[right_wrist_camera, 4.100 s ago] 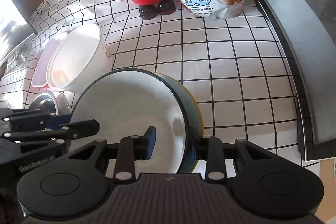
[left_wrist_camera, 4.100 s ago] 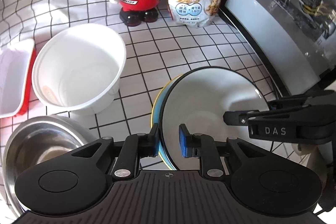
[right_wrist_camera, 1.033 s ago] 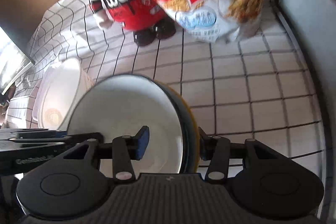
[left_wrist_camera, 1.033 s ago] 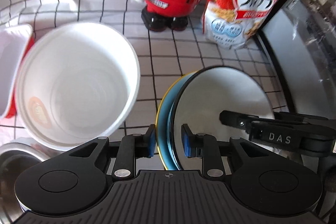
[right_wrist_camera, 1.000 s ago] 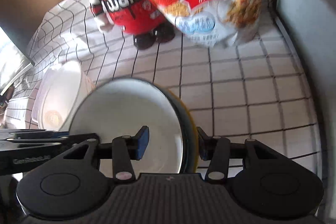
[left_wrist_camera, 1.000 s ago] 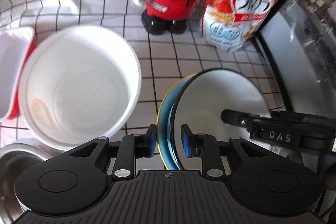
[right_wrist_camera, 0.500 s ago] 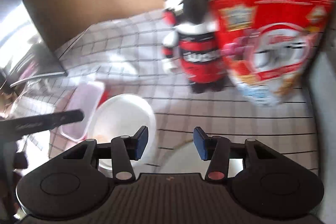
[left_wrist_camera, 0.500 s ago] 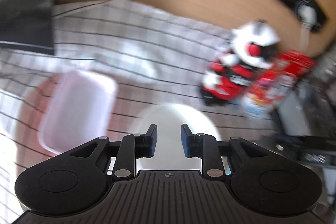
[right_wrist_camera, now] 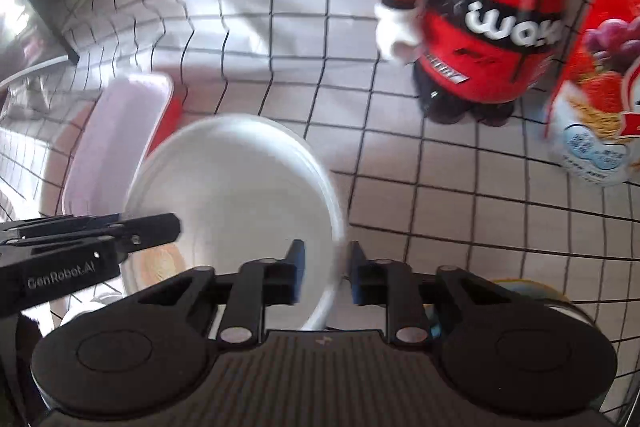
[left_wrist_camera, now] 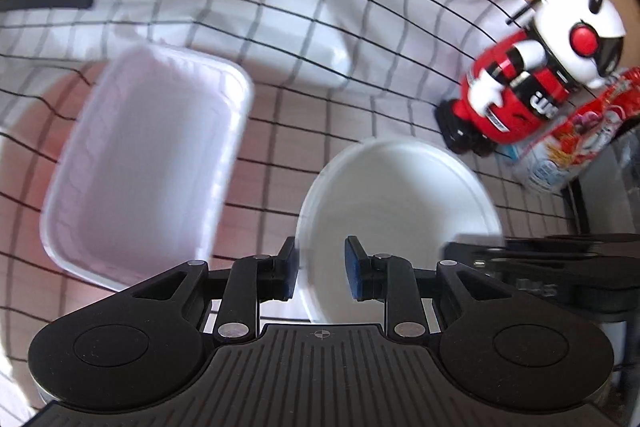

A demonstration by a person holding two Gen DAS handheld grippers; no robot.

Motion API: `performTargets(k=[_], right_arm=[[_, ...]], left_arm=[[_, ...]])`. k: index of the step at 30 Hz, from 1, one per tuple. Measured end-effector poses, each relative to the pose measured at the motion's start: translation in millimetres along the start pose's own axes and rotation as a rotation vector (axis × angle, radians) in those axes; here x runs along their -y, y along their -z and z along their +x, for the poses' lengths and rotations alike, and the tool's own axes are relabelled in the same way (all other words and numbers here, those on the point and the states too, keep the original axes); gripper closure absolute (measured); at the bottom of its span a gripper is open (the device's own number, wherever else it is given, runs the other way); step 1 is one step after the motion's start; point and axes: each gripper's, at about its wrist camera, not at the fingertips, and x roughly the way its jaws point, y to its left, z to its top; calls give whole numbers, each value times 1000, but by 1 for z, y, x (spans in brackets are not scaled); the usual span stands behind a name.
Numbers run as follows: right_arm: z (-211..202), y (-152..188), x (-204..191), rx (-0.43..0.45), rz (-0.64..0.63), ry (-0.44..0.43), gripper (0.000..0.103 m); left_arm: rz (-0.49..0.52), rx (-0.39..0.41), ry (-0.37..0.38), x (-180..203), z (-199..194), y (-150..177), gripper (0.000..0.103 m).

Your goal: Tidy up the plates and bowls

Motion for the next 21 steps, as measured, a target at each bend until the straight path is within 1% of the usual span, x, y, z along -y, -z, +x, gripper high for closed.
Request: performTargets(k=[2, 4, 8, 12, 17, 21], right_arm=[[-2, 1, -2, 13, -7, 14, 84], [-11, 0, 0, 30, 12, -12, 84], [-56, -1, 8, 123, 22, -43, 84], [-112, 8, 24, 230, 22, -50, 84], [-167, 38, 59, 324, 42, 18, 84], [-186, 65, 92, 338, 97, 43, 84]], left_arm=[[7, 3, -9, 3, -5, -1, 76], [10, 17, -4, 8, -17, -5, 76], [23, 73, 38, 26, -55, -14, 76], [97, 116, 74, 62, -88, -18, 76], [189, 80, 162, 116, -99, -15, 75], [283, 45, 193, 156, -96, -5, 75]])
